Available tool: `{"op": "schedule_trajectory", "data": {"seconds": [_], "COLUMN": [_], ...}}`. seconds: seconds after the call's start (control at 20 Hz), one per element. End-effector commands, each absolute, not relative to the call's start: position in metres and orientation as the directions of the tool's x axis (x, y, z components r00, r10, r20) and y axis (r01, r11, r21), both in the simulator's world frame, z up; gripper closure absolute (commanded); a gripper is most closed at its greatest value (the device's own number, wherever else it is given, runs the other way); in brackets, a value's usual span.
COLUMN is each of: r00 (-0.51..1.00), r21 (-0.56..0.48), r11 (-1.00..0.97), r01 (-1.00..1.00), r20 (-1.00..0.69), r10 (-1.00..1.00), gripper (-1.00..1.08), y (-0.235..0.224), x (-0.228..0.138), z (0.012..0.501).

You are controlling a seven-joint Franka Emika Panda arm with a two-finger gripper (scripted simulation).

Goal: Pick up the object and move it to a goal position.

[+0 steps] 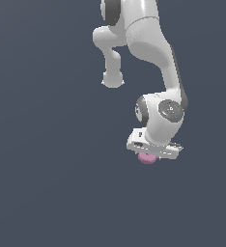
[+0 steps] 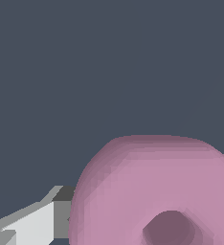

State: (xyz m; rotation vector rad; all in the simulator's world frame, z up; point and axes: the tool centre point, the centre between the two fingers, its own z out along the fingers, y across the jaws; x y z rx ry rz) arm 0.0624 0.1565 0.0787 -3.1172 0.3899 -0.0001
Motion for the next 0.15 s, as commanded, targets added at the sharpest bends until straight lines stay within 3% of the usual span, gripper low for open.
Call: {"op": "schedule_trajectory", "data": {"seconds": [0.0,0.1], "r00": [0.969,0.969], "r21": [0.0,0.0], "r11": [-0.969,-0.969], "r01": [-0.247,-0.247], "r20": [0.0,0.0], "r10": [-0.247,-0.247], "gripper": [1.08,1.08], "y": [0.1581,0.1585], "x": [0.0649,0.0653], "z": [0.0793,0.0795]}}
